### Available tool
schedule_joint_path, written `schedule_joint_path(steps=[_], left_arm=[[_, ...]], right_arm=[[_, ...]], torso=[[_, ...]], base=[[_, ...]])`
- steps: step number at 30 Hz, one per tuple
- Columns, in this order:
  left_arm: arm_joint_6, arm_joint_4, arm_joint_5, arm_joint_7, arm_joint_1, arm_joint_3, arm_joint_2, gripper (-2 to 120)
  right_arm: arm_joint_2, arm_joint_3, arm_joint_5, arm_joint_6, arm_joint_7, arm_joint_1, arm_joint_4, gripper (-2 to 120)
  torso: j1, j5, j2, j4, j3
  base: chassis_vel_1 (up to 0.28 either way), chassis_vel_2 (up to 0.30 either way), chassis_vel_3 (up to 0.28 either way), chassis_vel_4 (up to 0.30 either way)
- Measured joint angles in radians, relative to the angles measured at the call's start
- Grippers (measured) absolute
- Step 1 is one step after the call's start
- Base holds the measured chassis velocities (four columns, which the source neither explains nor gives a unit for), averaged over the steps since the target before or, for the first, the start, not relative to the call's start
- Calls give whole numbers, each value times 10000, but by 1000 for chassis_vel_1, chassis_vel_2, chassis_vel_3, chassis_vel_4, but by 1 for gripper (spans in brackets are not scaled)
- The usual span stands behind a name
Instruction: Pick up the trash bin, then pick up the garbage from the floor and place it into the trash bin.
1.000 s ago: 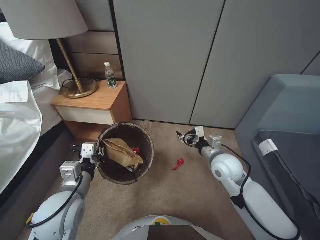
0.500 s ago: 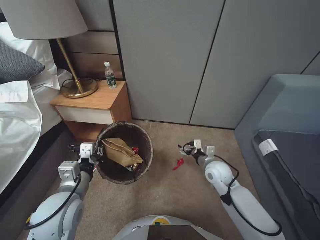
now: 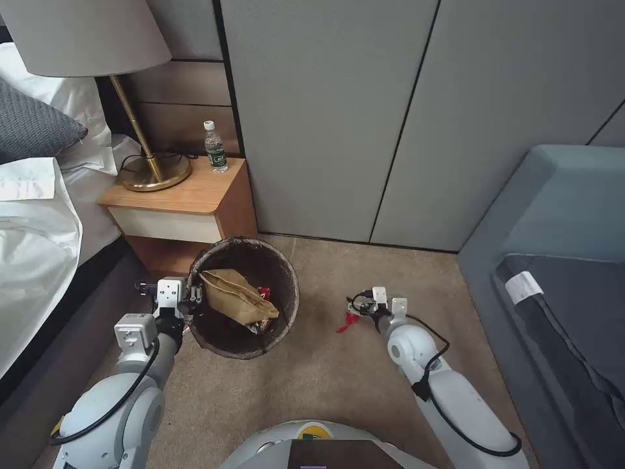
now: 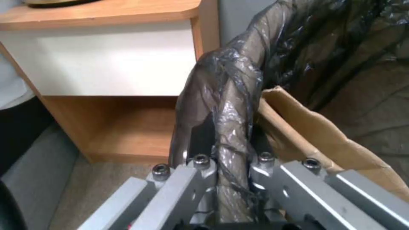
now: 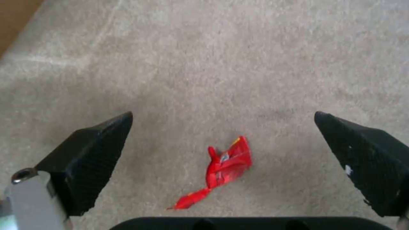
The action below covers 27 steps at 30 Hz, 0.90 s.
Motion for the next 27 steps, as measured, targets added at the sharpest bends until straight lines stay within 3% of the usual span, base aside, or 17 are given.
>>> schedule_joint_path(steps=[27], left_arm=[[-19,116,-23,14,-30,-8,7,3]], right_arm=[[1095,-145,-877,615,-330,696,-2566,100]], torso=[[0,0,-1,0,0]], base=[[0,0,0,0]])
